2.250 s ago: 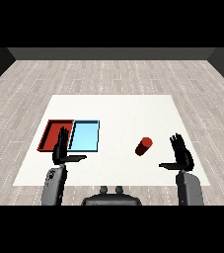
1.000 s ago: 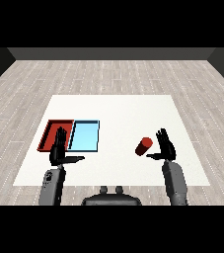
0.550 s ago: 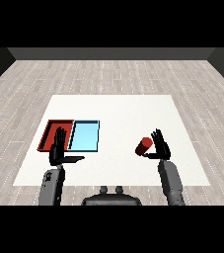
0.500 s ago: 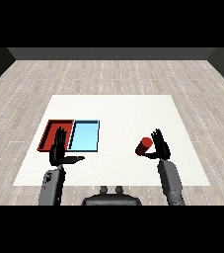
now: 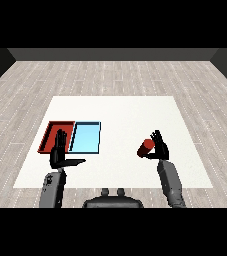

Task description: Pick the red can and put it in the red box

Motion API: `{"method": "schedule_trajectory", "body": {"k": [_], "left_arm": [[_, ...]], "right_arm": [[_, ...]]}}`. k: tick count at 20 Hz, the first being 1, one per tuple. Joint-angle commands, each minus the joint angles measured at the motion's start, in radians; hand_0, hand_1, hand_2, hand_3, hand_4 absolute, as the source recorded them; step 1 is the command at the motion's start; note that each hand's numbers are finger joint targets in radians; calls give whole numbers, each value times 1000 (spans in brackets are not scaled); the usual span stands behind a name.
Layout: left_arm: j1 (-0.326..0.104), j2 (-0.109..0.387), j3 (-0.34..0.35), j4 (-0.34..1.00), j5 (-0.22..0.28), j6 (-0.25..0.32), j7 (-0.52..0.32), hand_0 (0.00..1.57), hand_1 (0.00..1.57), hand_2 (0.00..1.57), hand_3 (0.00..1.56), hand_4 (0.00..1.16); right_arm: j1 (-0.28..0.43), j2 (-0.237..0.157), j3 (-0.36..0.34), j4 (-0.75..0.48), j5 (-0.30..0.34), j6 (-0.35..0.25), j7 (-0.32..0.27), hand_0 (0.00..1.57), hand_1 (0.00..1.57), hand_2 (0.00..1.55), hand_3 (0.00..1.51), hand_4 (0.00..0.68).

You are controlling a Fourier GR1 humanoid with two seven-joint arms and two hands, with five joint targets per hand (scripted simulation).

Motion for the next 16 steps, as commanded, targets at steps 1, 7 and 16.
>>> {"method": "schedule_trajectory", "body": {"k": [1, 7, 16], "left_arm": [[13, -14, -25, -61, 2, 9, 48, 0, 0, 0, 0, 0], [-96, 27, 52, 78, 43, -12, 18, 0, 0, 0, 0, 0], [-51, 21, 45, 58, 33, -18, -22, 0, 0, 0, 0, 0]], "right_arm": [[-32, -29, -18, 108, -15, 54, -61, 0, 0, 0, 0, 0], [19, -4, 14, 41, -10, 24, -56, 0, 0, 0, 0, 0], [-39, -30, 12, 43, -15, -6, 2, 0, 0, 0, 0, 0]]}}
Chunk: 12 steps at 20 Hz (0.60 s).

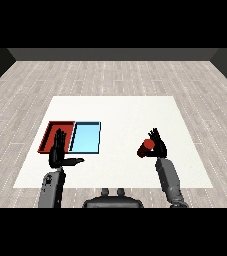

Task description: Pick the red can and put it in the red box

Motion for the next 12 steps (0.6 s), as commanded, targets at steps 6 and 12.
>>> {"method": "schedule_trajectory", "body": {"k": [6, 12], "left_arm": [[-3, -1, 9, 40, -8, 1, -30, 0, 0, 0, 0, 0], [-91, 18, 33, 42, 5, 23, 30, 0, 0, 0, 0, 0]], "right_arm": [[-5, -1, 15, 57, 13, -2, -25, 0, 0, 0, 0, 0], [-57, 17, 20, 128, 38, -47, -47, 0, 0, 0, 0, 0]]}}
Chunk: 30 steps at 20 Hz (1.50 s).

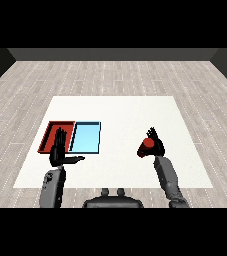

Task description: Pick the red can and put it in the red box

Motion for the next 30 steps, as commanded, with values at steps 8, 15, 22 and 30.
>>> {"method": "schedule_trajectory", "body": {"k": [8, 15, 22, 30], "left_arm": [[27, 0, -8, -16, 3, -11, 0, 0, 0, 0, 0, 0], [42, -15, -27, -59, -4, 9, 43, 0, 0, 0, 0, 0], [-4, 21, 15, 1, 4, -12, -2, 0, 0, 0, 0, 0], [20, -14, -56, -31, -23, -12, 27, 0, 0, 0, 0, 0]], "right_arm": [[-79, -28, -31, 125, -14, 8, -16, 0, 0, 0, 0, 0], [-22, 52, 53, 41, 91, -166, -33, 1488, 1488, 1466, 1441, 663], [-6, 23, 63, -61, 104, -175, 7, 1466, 1466, 1455, 1425, 646], [114, 58, 109, -327, 112, -227, 68, 1445, 1445, 1444, 1410, 653]]}}
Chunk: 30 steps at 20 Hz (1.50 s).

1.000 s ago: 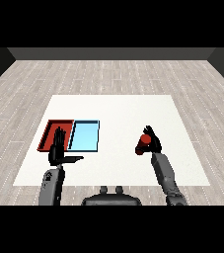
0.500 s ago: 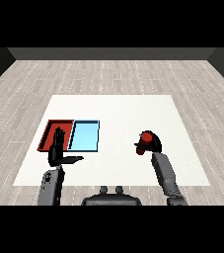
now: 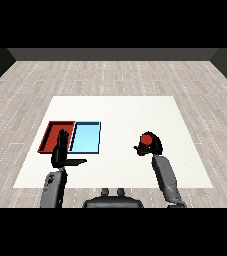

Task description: Pick the red can and put it in the red box

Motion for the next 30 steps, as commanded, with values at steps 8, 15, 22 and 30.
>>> {"method": "schedule_trajectory", "body": {"k": [8, 15, 22, 30], "left_arm": [[-104, 9, -52, 85, -25, -21, 58, 0, 0, 0, 0, 0], [-162, -38, -287, 93, -14, 131, 145, 0, 0, 0, 0, 0], [-149, -38, -374, 137, 2, 180, 81, 0, 0, 0, 0, 0], [-193, -38, -489, 79, 12, 282, 195, 0, 0, 0, 0, 0]], "right_arm": [[62, -1, 13, -240, -30, 12, 58, 1437, 1437, 1449, 1414, 649], [98, 44, 68, -407, -22, -30, 144, 1435, 1435, 1446, 1426, 658], [-82, 88, 256, -224, -33, -277, 95, 1410, 1410, 1436, 1418, 653], [-168, 89, 419, -196, -103, -428, 75, 1382, 1382, 1398, 1391, 629]]}}
